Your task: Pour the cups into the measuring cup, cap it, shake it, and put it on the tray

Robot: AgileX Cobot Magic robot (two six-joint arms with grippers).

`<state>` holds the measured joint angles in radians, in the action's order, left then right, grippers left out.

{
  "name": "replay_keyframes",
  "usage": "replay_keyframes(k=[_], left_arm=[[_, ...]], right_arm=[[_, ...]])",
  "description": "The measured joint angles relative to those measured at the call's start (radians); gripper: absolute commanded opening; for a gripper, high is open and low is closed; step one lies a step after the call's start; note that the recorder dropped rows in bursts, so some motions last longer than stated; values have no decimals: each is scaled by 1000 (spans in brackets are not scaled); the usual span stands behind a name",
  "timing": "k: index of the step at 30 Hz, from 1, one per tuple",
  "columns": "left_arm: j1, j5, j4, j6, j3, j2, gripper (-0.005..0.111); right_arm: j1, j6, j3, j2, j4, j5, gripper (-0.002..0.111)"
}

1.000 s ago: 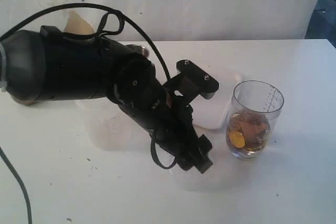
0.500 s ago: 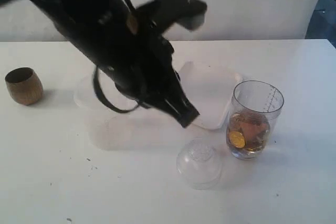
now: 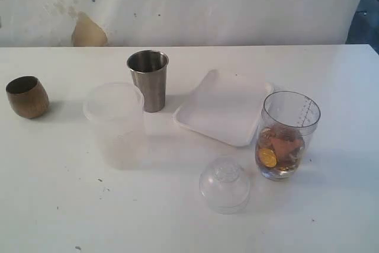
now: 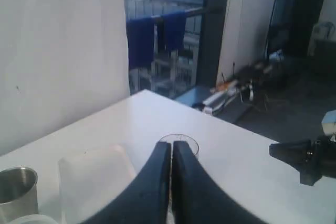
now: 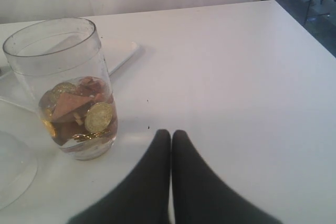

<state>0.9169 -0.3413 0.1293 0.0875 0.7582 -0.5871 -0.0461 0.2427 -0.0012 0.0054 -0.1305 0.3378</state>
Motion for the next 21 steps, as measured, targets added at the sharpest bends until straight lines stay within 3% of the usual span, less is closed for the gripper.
replay_keyframes(k=[5,9,21], left_arm=[[0,77,6,-2,-195,169,1],[0,80,7,-2,-273,216,1],[0,89,6,-2,-310,228,1]], right_arm=[[0,0,0,0,0,0,0],[0,0,0,0,0,0,0],[0,0,0,0,0,0,0]])
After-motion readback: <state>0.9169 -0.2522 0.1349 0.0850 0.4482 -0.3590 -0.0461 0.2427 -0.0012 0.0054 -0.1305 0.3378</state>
